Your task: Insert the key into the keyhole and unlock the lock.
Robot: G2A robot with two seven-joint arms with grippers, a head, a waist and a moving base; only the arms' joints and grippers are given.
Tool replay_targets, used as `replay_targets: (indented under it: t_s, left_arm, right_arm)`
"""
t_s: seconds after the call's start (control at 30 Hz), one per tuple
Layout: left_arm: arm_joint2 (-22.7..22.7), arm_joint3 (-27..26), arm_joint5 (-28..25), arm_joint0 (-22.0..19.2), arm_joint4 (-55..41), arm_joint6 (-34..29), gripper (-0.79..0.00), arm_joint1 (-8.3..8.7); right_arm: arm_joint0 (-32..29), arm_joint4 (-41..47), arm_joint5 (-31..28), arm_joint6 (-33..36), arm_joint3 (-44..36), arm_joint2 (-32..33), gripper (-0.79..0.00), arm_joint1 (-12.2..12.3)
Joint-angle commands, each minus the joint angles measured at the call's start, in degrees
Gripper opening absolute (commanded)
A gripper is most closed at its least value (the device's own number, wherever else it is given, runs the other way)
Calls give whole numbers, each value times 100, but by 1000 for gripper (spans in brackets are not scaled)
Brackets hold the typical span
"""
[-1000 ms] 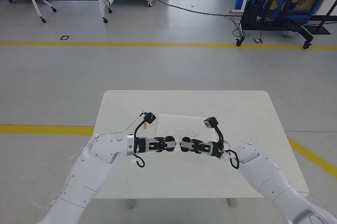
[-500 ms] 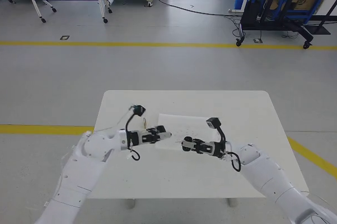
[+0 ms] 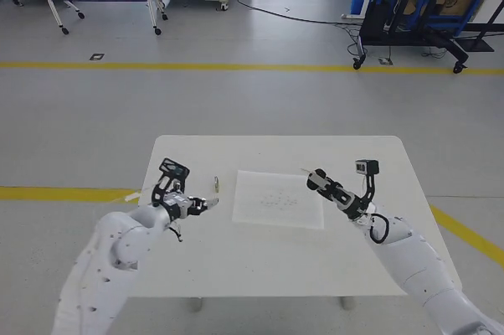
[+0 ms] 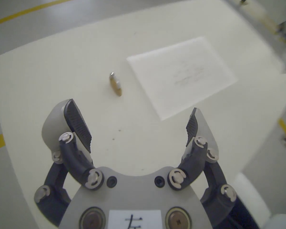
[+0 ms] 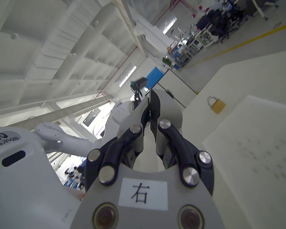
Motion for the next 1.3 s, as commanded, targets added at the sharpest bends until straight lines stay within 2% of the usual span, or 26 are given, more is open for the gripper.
replay_targets:
  t_s: [0.0, 0.1, 0.2, 0.3, 0.47, 0.9, 1.1, 1.13, 1.17, 1.2, 1.27]
  left_arm:
    - [354, 383, 116, -154, 443, 238, 0, -49]
    - [752, 787, 365, -415, 904, 484, -12, -126]
    - [985, 1079, 614, -607, 1044, 818, -262, -202]
    - [1152, 1372, 804, -792, 1161, 974, -403, -266]
    - [1353, 1794, 913, -1091, 1047, 1130, -474, -371]
    - [1712, 2441, 1015, -1522, 959, 1299, -471, -576]
    - [1772, 2608, 1051, -1616, 933, 1404, -533, -640]
    - [1779, 2624, 1055, -1630, 960, 1403, -573, -646]
    - [1784, 2641, 1069, -1639, 980, 1403, -696, -652]
    - [1785, 2653, 1075, -1645, 990, 1407, -785, -658]
    - [1789, 2667, 1053, -1651, 1030, 1420, -785, -665]
  right_arm:
    - [6, 8, 0, 14, 4, -12, -785, 0]
    - [6, 8, 0, 14, 4, -12, -785, 0]
    - [6, 8, 0, 14, 4, -12, -785, 0]
    - [6, 8, 0, 14, 4, -12, -785, 0]
    - [6, 8, 0, 14, 4, -12, -785, 0]
    - [6, 8, 0, 14, 4, -12, -785, 0]
    - [6, 8, 0, 14, 4, -12, -785, 0]
    - [6, 8, 0, 14, 4, -12, -785, 0]
    - [6, 8, 0, 14, 4, -12, -785, 0]
    - [6, 8, 0, 14, 4, -12, -785, 0]
    - [6, 8, 0, 14, 4, -12, -785, 0]
